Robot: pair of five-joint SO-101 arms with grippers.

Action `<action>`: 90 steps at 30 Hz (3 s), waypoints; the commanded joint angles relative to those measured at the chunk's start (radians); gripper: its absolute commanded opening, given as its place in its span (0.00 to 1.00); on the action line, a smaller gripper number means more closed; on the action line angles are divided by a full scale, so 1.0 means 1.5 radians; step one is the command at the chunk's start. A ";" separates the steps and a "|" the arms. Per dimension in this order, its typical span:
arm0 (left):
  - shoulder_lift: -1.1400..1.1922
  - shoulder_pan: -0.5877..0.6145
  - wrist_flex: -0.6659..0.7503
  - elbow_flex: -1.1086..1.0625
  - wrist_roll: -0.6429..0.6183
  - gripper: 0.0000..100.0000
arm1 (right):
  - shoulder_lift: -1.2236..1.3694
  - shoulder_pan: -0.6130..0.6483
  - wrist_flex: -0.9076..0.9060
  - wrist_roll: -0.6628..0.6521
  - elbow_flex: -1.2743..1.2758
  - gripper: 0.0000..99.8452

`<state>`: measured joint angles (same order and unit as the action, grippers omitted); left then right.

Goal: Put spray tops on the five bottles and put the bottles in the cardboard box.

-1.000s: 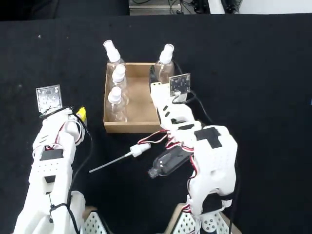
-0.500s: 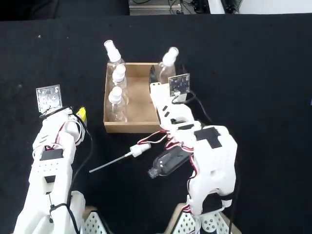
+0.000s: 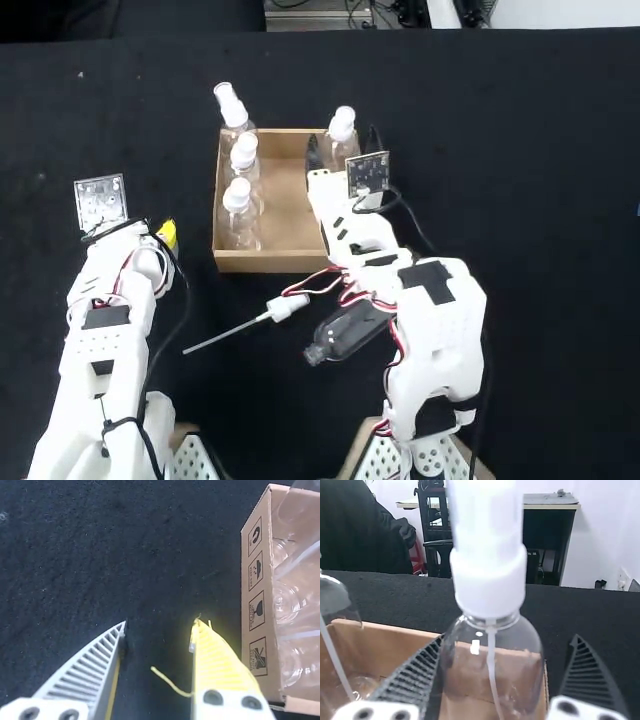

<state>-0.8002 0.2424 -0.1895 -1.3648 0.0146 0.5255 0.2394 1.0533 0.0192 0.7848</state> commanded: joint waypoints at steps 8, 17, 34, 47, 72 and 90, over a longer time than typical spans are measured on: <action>-0.006 -0.004 0.015 0.007 0.002 0.18 | -0.072 0.017 -0.004 0.000 0.032 0.31; -0.005 -0.004 0.015 0.007 0.003 0.18 | -0.077 0.017 -0.003 -0.001 0.034 0.41; -0.003 -0.005 0.015 0.007 0.003 0.18 | -0.264 0.015 -0.029 0.003 0.136 0.39; -0.002 -0.005 0.013 0.006 0.004 0.18 | -0.507 0.013 -0.109 0.002 0.201 0.39; -0.004 -0.005 0.016 -0.004 0.004 0.18 | -1.005 -0.249 -1.326 -0.173 -0.096 0.22; -0.002 0.094 0.013 0.014 -0.097 0.18 | -0.971 0.021 -1.743 -0.717 -0.018 0.41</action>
<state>-0.8002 0.3038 -0.1895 -1.3832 -0.0238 -0.9521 0.1734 -1.5505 -1.0134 0.7434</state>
